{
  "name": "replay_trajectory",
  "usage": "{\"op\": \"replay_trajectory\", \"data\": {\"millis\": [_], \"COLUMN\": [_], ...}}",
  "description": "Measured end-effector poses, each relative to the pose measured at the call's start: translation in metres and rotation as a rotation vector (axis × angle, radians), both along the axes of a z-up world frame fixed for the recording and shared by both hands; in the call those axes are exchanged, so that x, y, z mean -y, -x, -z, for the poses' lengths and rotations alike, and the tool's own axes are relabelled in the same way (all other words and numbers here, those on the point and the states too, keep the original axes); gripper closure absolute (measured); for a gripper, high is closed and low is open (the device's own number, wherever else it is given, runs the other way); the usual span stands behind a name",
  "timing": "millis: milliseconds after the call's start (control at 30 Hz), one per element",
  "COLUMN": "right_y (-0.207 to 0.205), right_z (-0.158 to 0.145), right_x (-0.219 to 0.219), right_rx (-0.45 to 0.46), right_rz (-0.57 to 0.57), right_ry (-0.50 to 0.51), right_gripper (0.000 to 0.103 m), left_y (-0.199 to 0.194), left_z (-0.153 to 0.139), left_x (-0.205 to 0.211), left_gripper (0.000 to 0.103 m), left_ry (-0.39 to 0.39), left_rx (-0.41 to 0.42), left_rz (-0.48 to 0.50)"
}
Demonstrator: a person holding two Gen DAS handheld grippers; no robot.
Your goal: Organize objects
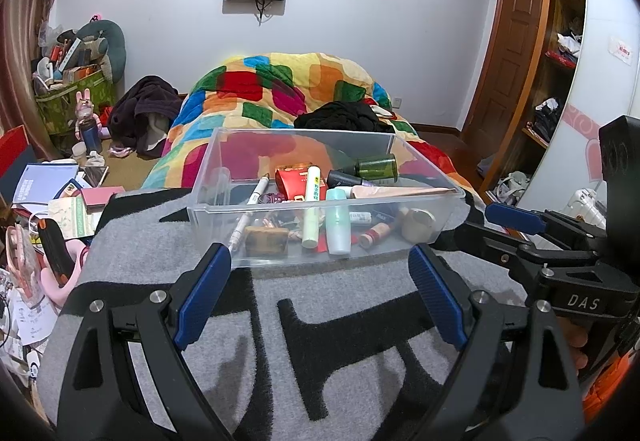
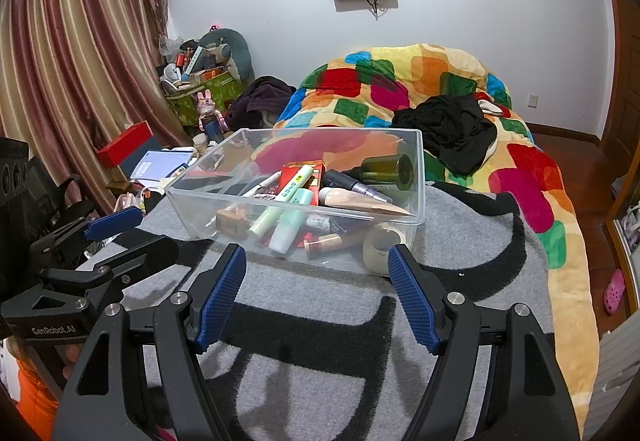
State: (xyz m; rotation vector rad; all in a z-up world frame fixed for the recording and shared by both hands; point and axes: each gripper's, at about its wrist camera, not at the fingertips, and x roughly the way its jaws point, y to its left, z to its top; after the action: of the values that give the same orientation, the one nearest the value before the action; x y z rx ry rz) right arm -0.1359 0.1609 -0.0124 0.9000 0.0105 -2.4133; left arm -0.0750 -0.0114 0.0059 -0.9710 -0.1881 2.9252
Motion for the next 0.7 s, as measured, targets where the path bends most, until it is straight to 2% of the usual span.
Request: {"op": "replay_trajectory", "data": {"millis": [700], "right_y": [-0.0023], "right_z": [0.0029], "right_x": [0.0034], "right_rx": [0.003], "right_rz": [-0.005], "right_ry": [-0.005], "right_gripper": [0.031], "left_y": [-0.0009], "left_z": [0.0005], "left_x": [-0.0008], "left_gripper": [0.012], "left_ry": [-0.020], "left_rx": [-0.003], "left_rz": [0.007]}}
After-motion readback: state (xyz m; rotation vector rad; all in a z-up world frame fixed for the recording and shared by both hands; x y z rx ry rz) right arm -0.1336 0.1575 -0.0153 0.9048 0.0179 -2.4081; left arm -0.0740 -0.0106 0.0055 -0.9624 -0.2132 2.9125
